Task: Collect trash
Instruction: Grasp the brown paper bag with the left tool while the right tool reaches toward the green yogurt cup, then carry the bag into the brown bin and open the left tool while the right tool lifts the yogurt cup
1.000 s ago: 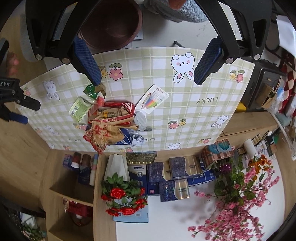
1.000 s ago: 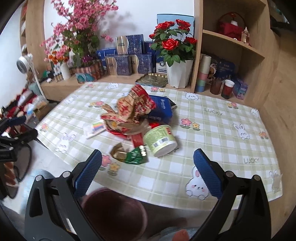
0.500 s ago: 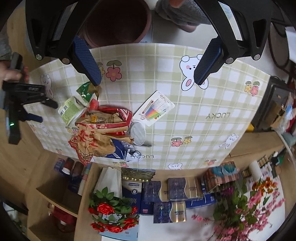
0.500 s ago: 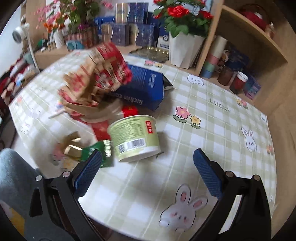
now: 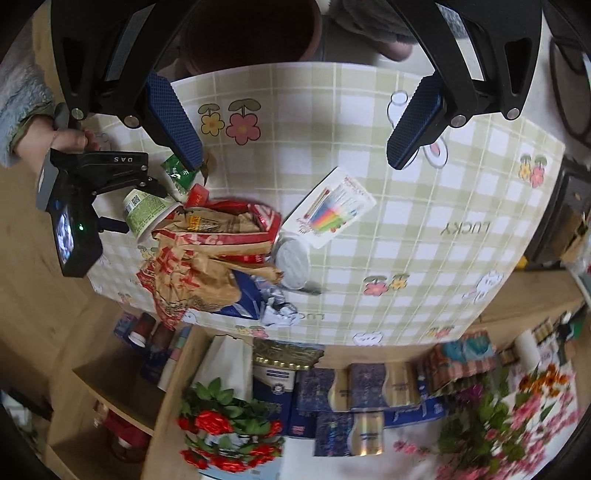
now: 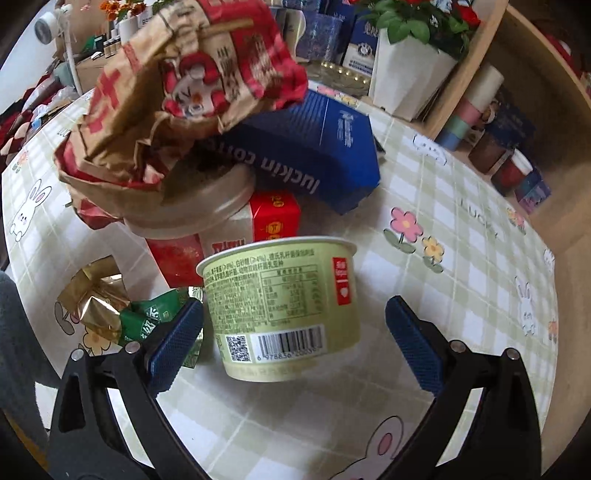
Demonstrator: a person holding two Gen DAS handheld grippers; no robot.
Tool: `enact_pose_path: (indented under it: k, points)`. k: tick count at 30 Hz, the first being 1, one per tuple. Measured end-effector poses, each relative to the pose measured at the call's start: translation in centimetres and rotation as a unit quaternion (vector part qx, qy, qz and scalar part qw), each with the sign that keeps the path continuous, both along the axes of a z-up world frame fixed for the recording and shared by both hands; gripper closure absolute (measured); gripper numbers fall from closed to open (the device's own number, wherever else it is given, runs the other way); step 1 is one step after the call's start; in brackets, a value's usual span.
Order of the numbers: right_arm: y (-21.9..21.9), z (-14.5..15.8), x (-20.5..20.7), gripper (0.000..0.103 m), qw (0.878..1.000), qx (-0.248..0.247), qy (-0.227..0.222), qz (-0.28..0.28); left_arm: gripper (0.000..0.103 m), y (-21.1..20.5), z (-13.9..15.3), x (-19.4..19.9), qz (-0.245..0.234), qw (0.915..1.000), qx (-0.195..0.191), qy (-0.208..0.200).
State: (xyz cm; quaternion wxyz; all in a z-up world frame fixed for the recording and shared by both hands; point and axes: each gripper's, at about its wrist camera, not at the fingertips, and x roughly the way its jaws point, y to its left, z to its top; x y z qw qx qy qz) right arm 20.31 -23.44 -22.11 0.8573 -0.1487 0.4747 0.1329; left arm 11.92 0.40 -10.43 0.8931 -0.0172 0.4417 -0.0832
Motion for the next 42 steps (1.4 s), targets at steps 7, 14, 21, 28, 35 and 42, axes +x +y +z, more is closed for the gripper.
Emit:
enact_pose_path:
  k: [7,14,21,28,35,42]
  points:
    - [-1.5,1.4,-1.6,0.024,0.997,0.061,-0.009,-0.037,0.005,-2.9,0.1,2.0,-0.043,0.9986,-0.032,0.002]
    - [-5.0,3.5,-4.6,0.024,0.981,0.151,-0.039,-0.115,0.005,-6.9,0.4,5.4,-0.086,0.9947,-0.054,-0.015]
    - [-6.6,4.5,-7.3,0.024,0.971,0.179,-0.057,-0.148,0.005,-10.1,-0.6,9.5,-0.09,0.9949,-0.044,-0.008]
    - [-7.0,5.6,-8.9,0.024,0.971,0.176,-0.073,-0.143,0.04,-11.4,-1.9,11.4,-0.083,0.9961,-0.029,-0.003]
    - [-7.1,6.6,-9.3,0.024,0.97,0.182,-0.085,-0.14,0.069,-9.9,-0.6,9.9,-0.092,0.9929,-0.075,0.004]
    - [-6.0,8.7,-10.1,0.024,0.968,0.192,-0.105,-0.125,0.069,-6.8,2.9,6.5,-0.101,0.9874,-0.12,-0.02]
